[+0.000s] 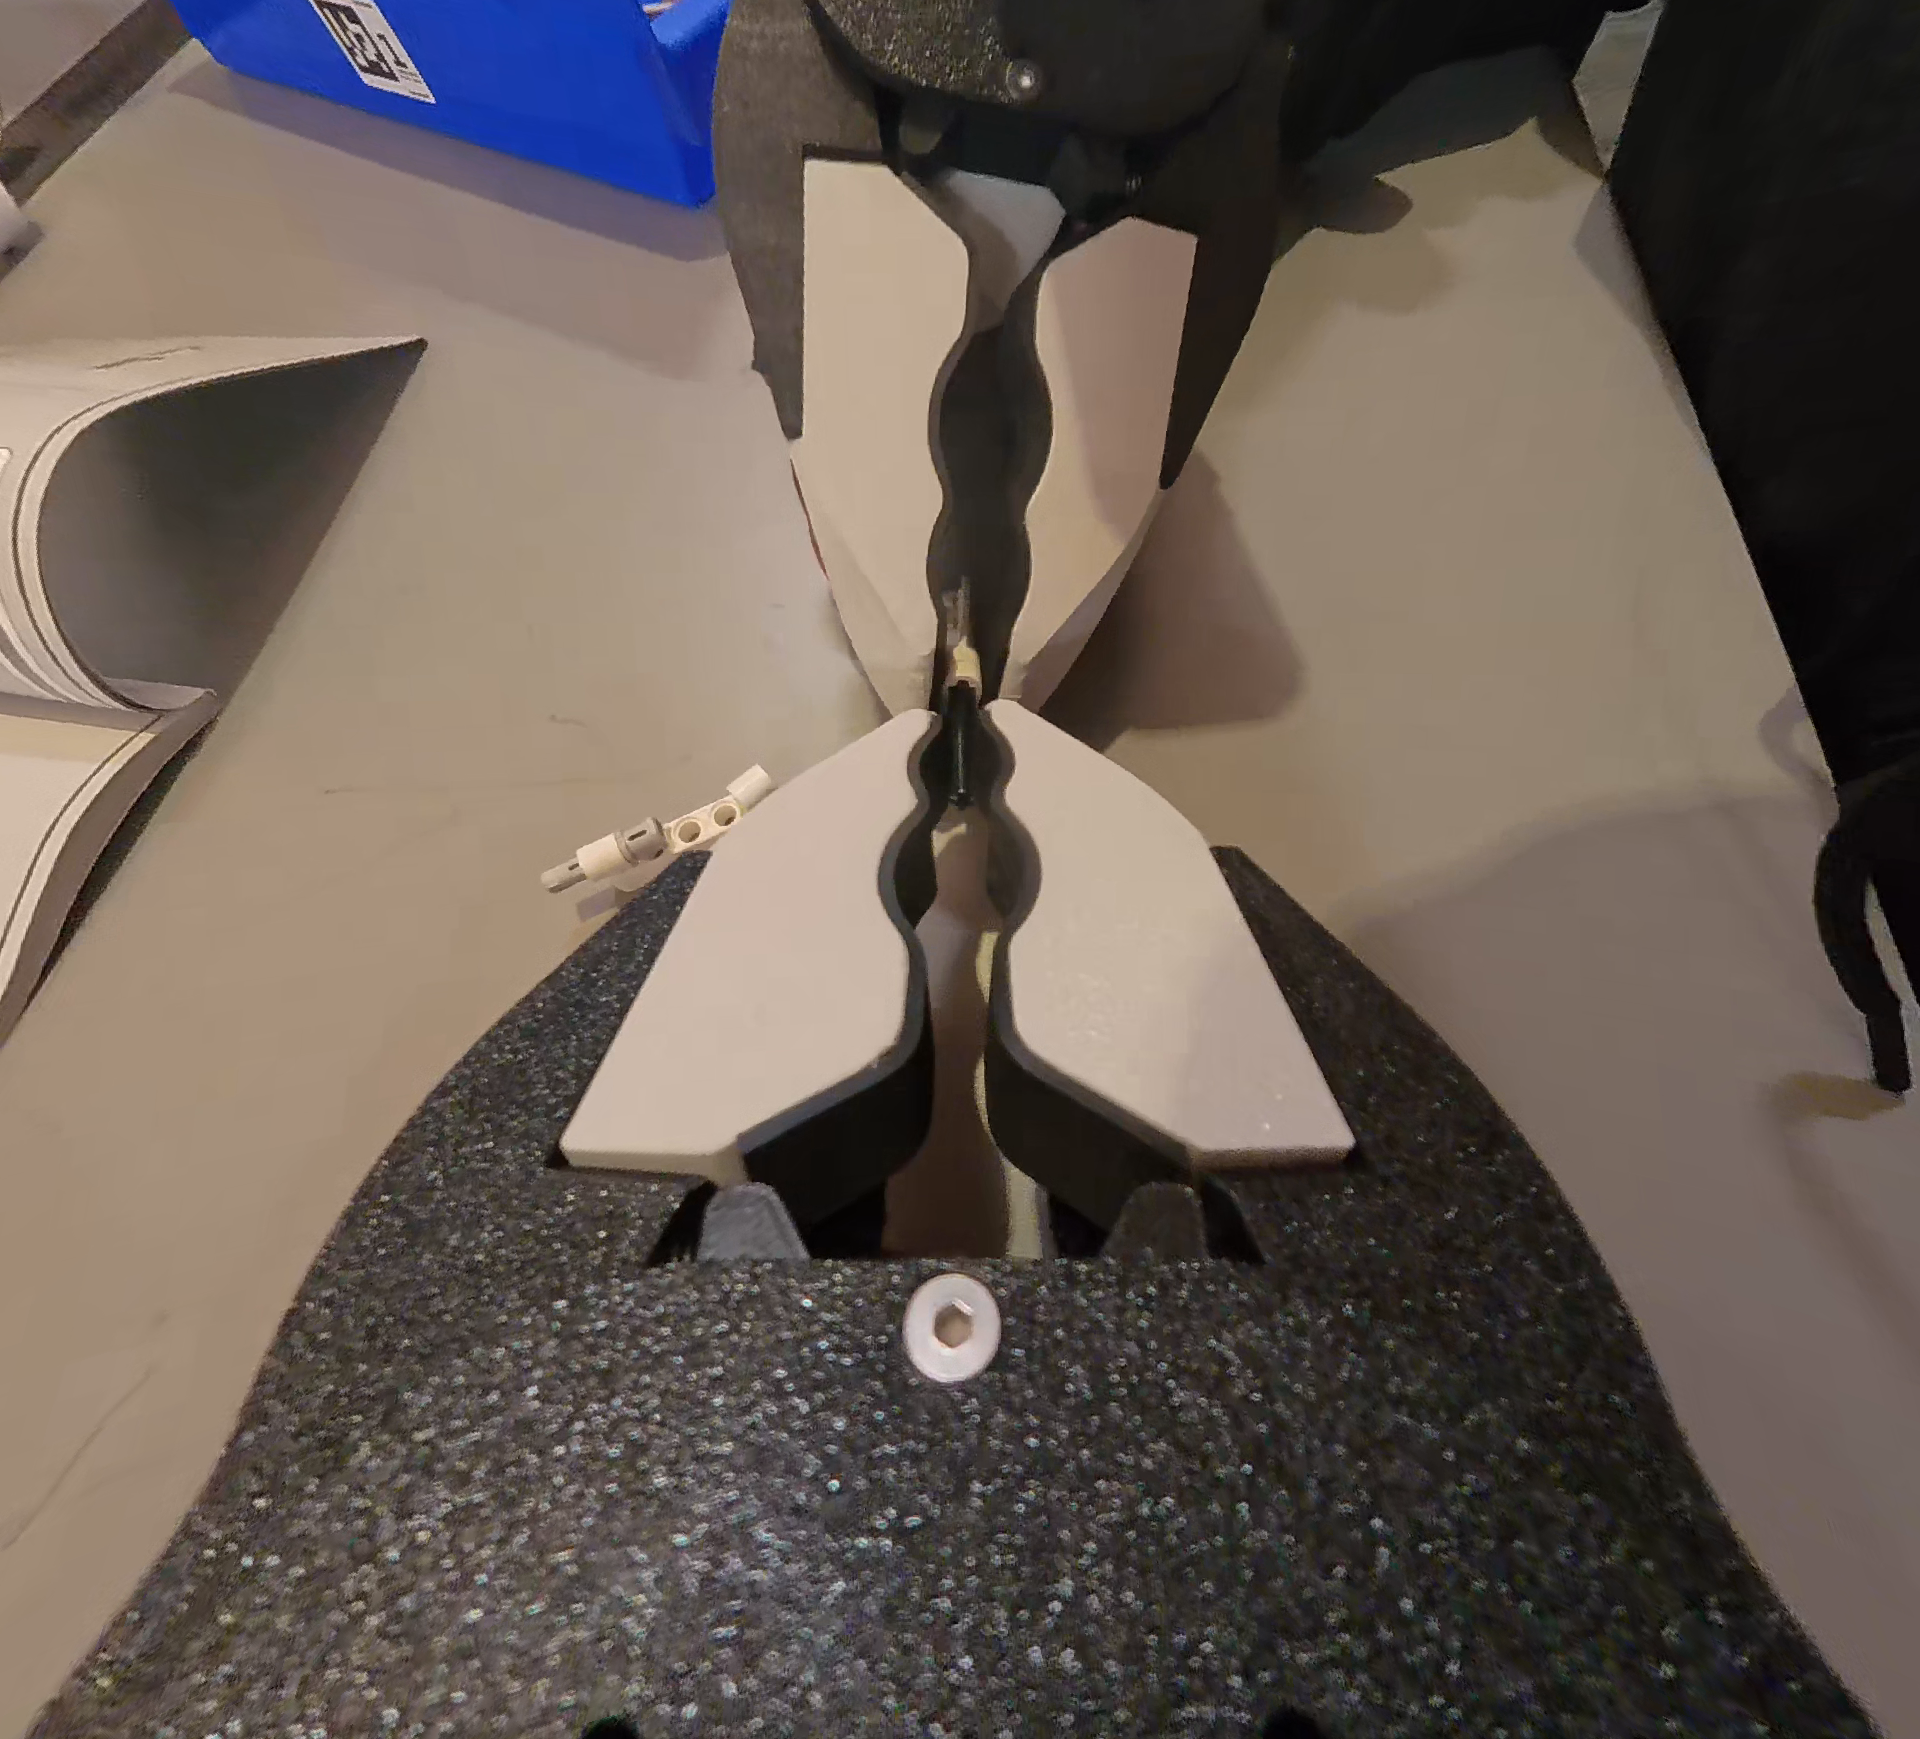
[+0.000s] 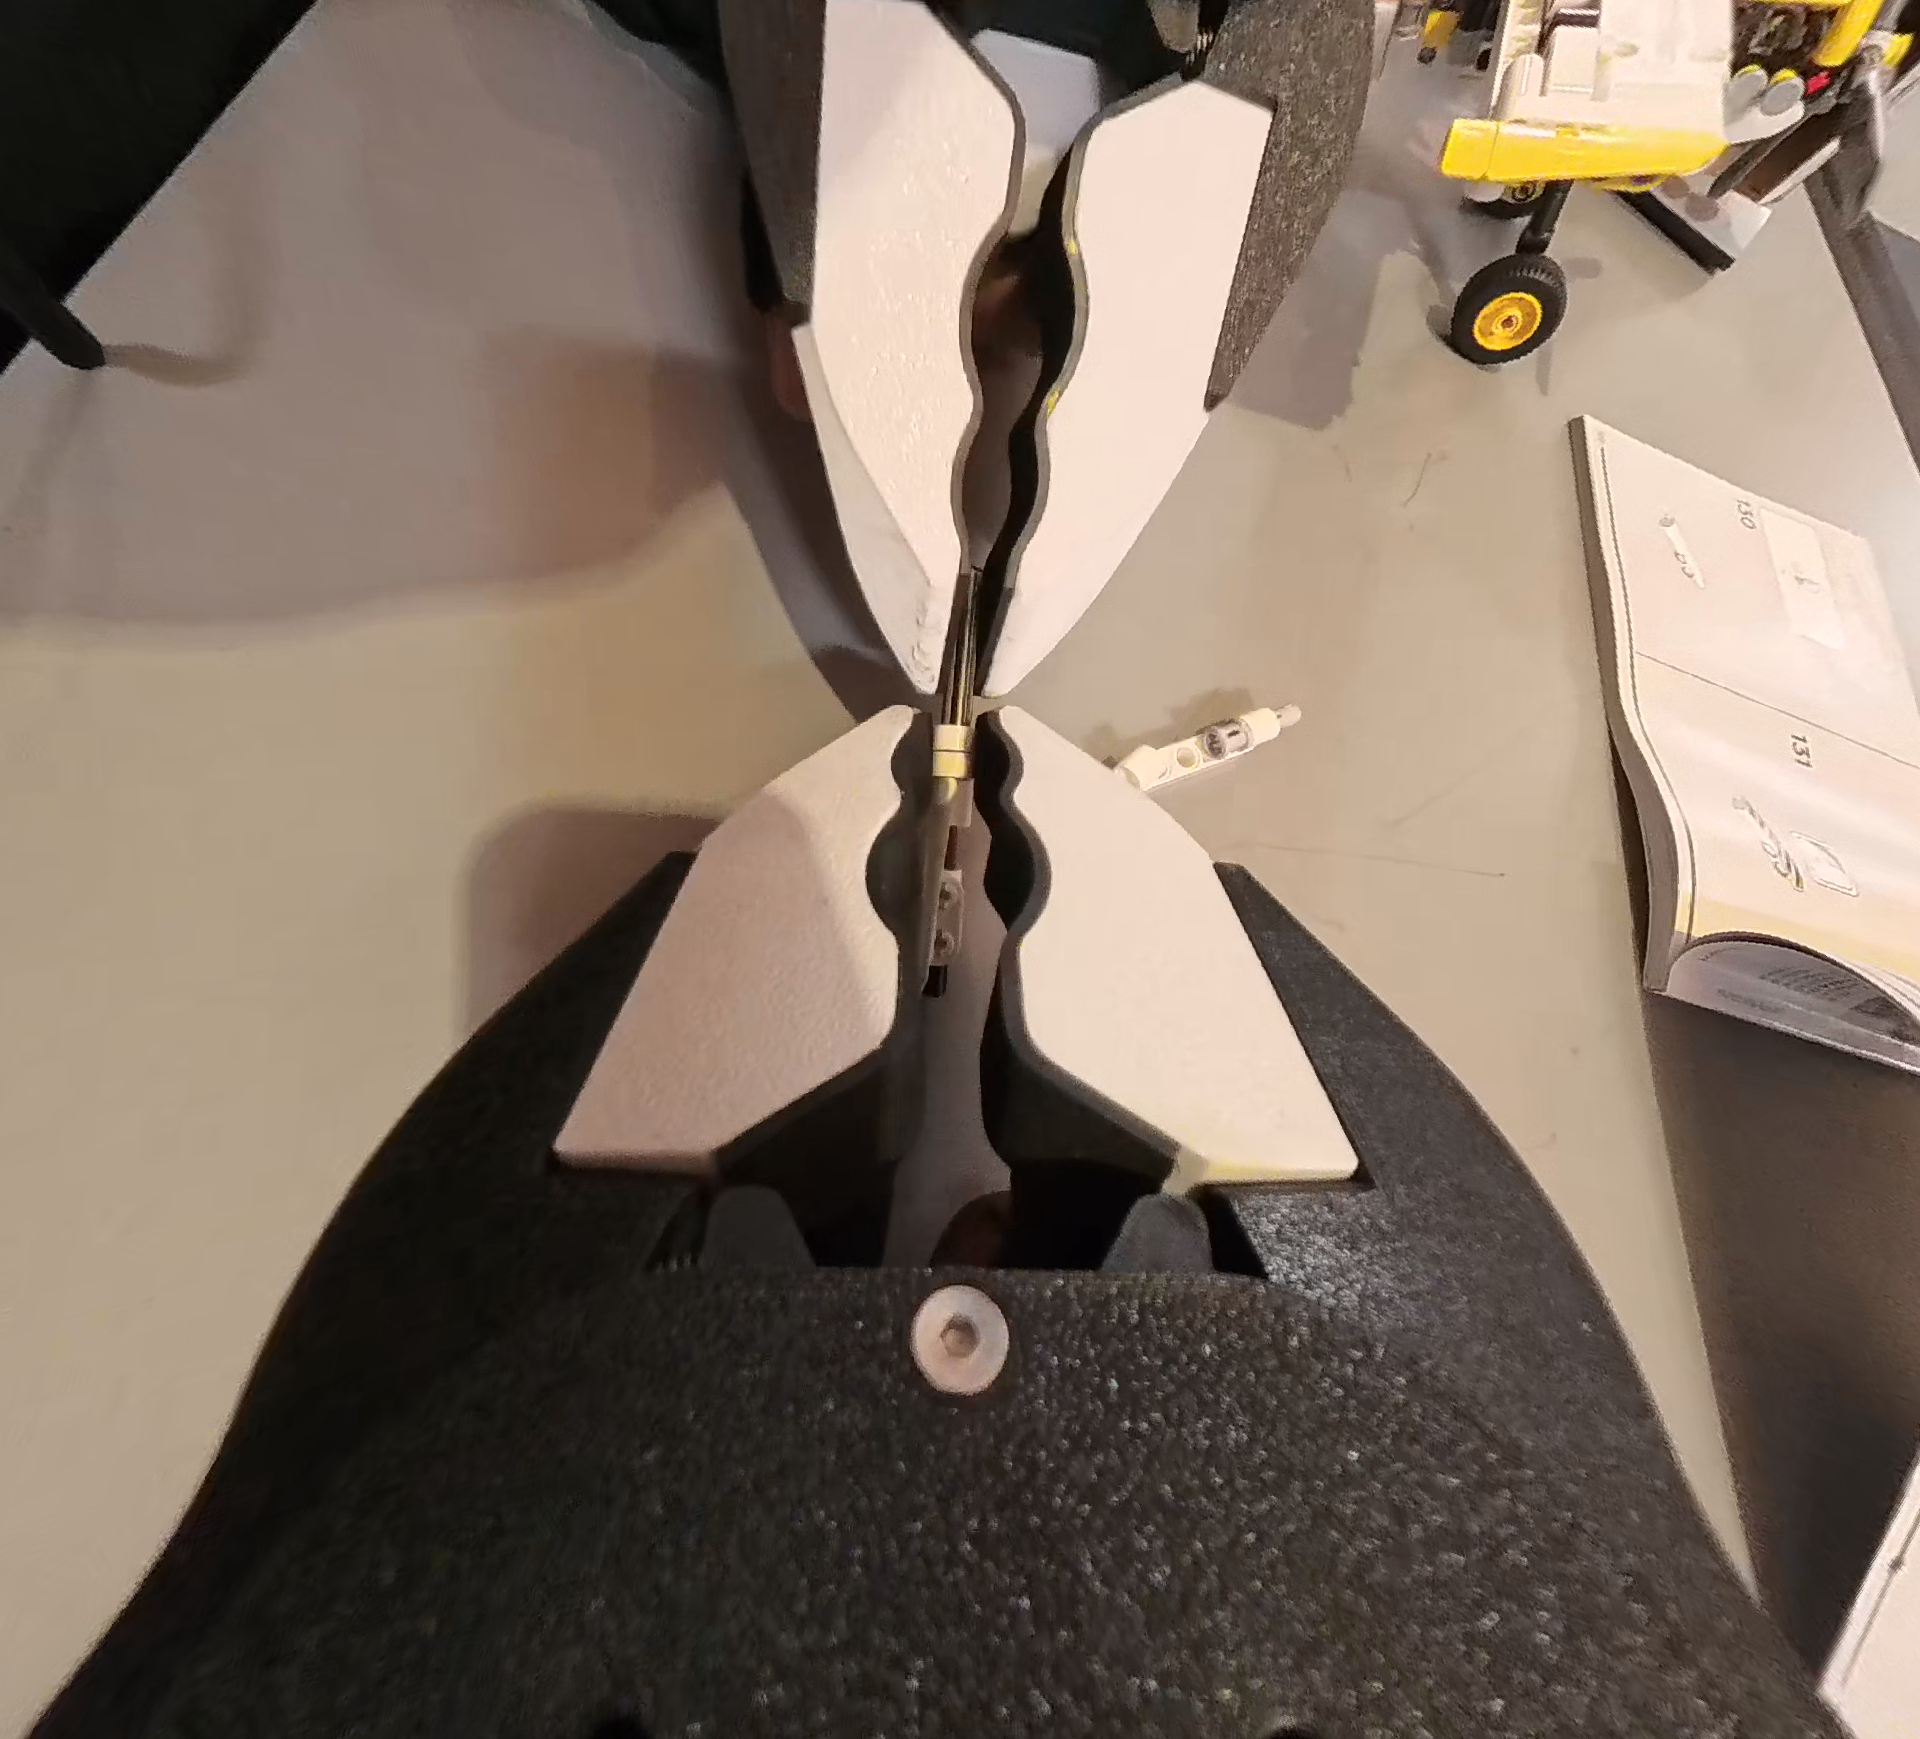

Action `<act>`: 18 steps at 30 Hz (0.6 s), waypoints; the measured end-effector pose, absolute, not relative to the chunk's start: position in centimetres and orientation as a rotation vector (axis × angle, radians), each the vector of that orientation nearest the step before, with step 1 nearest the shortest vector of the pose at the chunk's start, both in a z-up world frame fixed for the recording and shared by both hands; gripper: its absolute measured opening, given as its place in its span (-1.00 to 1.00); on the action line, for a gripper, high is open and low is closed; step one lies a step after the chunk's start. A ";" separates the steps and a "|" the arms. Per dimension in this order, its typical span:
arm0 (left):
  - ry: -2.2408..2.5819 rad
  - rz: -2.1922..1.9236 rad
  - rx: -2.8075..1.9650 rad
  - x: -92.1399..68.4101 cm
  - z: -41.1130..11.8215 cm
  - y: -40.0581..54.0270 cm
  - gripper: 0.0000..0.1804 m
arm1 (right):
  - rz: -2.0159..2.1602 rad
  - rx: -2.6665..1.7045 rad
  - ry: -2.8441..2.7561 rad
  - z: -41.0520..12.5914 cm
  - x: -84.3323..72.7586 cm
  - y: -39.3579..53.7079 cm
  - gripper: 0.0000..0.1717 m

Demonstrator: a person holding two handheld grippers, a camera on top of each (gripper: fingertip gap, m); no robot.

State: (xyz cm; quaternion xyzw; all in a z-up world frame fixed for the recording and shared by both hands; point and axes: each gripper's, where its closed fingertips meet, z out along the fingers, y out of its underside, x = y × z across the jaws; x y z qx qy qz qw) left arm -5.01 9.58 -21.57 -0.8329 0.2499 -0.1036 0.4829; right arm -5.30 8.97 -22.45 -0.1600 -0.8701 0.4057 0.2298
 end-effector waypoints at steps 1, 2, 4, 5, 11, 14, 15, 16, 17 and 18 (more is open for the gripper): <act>0.605 -0.254 -2.025 -5.1 -21.5 9.6 -0.95 | 1.129 -0.448 -2.387 -22.3 -5.3 9.0 -0.91; 0.603 -0.263 -2.021 -5.0 -21.4 9.6 -0.95 | 1.140 -0.452 -2.380 -22.2 -5.4 9.0 -0.91; 0.605 -0.266 -2.023 -5.0 -21.5 9.6 -0.95 | 1.146 -0.446 -2.385 -22.2 -5.3 9.0 -0.91; 0.606 -0.257 -2.027 -5.2 -21.5 9.5 -0.95 | 1.136 -0.452 -2.387 -22.3 -5.3 9.1 -0.91; 0.460 -0.238 -2.034 -8.6 -20.7 9.2 -0.95 | 1.121 -0.560 -2.372 -22.4 -6.3 11.4 -0.91; 0.574 -0.192 -2.104 -7.6 -22.1 8.7 -0.95 | 1.084 -0.514 -2.405 -22.9 -6.1 11.0 -0.91; 0.587 -0.181 -2.131 -7.6 -22.6 8.6 -0.95 | 1.109 -0.530 -2.412 -22.8 -6.0 11.0 -0.91; 0.585 -0.162 -2.149 -7.7 -23.0 8.7 -0.95 | 1.139 -0.551 -2.414 -22.7 -6.1 11.1 -0.92; 0.577 -0.147 -2.170 -7.9 -23.4 8.7 -0.95 | 1.167 -0.577 -2.423 -22.6 -6.1 11.1 -0.91; 0.557 -0.131 -2.190 -8.3 -23.7 8.8 -0.95 | 1.183 -0.602 -2.436 -22.6 -6.1 11.2 -0.91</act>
